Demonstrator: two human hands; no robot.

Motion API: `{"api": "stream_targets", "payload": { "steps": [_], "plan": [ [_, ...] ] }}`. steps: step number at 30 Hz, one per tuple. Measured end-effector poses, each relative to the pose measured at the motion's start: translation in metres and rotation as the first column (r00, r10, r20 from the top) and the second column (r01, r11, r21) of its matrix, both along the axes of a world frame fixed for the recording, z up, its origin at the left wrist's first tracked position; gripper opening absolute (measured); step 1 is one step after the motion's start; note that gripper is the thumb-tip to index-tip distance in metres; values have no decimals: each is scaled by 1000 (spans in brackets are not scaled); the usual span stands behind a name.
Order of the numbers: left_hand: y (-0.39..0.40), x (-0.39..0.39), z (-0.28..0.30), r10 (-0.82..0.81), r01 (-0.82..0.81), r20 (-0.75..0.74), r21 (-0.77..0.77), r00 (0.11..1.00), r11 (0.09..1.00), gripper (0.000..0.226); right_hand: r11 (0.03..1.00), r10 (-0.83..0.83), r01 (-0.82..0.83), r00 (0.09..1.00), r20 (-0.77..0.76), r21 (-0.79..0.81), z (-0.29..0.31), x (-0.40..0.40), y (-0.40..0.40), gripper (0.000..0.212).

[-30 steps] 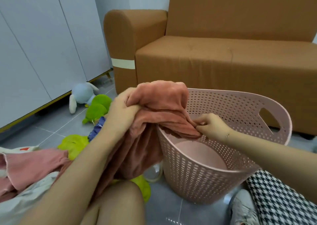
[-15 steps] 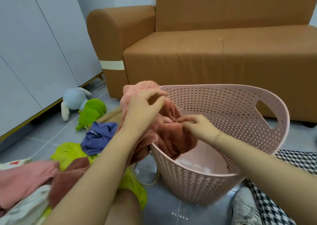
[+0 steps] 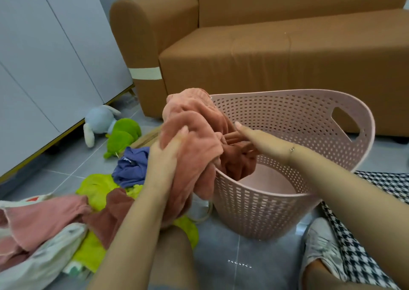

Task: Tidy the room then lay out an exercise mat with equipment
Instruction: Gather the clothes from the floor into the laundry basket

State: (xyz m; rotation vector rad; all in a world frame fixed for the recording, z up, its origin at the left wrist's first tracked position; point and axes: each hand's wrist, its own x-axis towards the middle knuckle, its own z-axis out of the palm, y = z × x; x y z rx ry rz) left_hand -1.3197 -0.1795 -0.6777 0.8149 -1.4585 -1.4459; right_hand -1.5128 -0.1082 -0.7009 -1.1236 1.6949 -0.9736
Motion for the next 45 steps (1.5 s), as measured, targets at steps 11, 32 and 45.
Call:
{"api": "stream_targets", "payload": {
  "steps": [11,32,45],
  "plan": [
    [-32,-82,54,-527,475,326,230,784,849,38,839,-440,515,832,338,-176,22,-19,9,57],
    [-45,26,-42,-449,437,420,132,789,890,60,988,138,-48,695,-706,146,-21,-22,0,11],
    [-39,-10,44,182,-197,-105,-156,978,968,21,893,-444,429,799,-405,-133,-7,-27,0,15]
  ]
}}
